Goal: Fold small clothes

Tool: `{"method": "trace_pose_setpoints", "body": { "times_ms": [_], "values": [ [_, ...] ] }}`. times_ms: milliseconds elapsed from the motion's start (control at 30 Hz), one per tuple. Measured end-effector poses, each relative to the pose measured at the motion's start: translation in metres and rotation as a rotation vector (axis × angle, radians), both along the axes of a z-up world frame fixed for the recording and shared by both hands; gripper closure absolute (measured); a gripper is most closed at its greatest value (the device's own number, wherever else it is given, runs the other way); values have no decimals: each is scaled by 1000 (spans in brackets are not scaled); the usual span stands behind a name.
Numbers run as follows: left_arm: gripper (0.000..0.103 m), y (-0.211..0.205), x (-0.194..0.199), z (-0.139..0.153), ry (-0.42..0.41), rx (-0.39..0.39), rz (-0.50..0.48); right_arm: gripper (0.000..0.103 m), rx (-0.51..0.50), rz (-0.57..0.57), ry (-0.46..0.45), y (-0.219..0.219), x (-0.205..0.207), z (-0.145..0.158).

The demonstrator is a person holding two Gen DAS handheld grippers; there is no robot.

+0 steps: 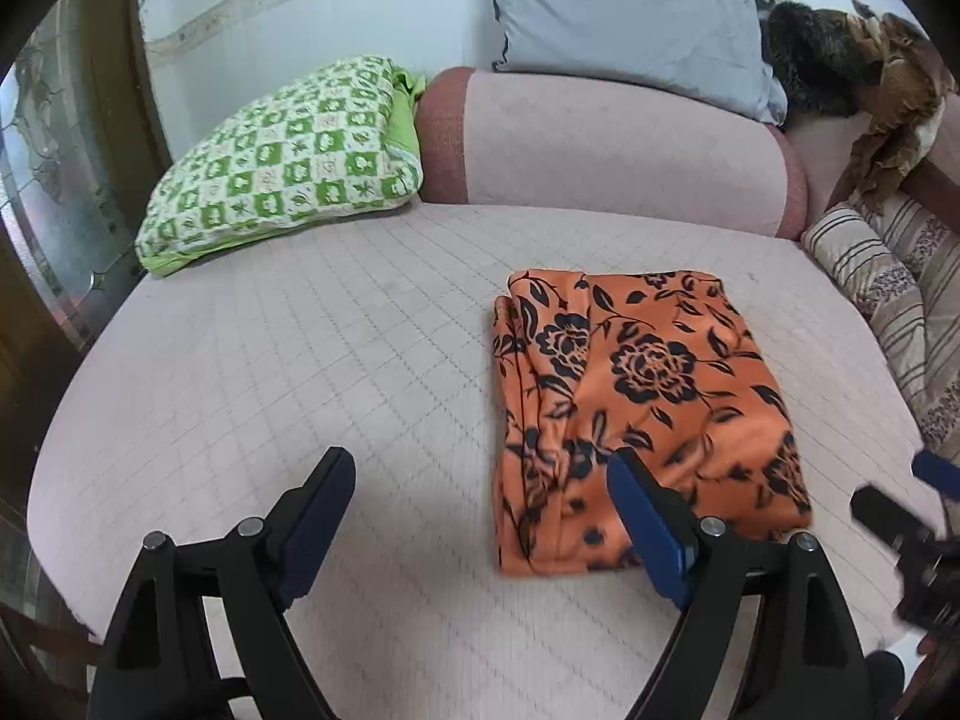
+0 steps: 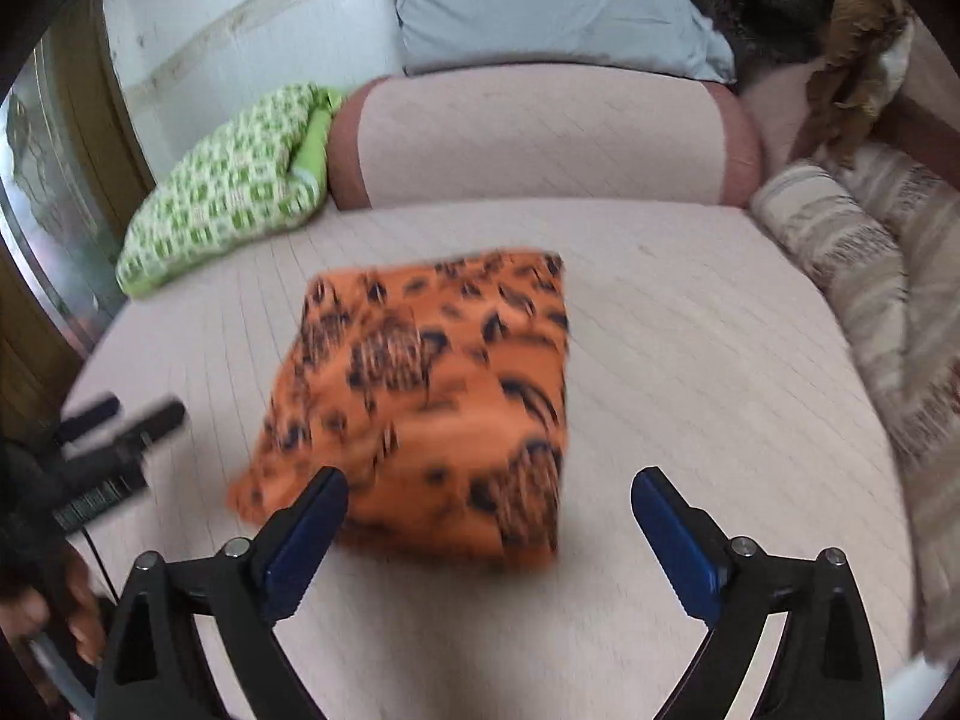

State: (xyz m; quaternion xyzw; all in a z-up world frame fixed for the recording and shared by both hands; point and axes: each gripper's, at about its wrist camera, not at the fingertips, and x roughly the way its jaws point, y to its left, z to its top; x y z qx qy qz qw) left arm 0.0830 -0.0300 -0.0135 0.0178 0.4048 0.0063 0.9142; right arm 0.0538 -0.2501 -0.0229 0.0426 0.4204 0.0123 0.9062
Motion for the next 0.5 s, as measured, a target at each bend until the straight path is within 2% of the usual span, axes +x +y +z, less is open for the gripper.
{"method": "trace_pose_setpoints", "body": {
  "times_ms": [233, 400, 500],
  "values": [
    [16, -6, -35, 14, -20, -15, -6, 0, -119, -47, -56, 9, -46, 17],
    [11, -14, -51, 25, -41, 45, 9, 0, -154, -41, -57, 15, -55, 30],
    [11, -14, -60, 32, -65, 42, -4, 0, -161, -32, -67, 18, -61, 36]
  ]
}}
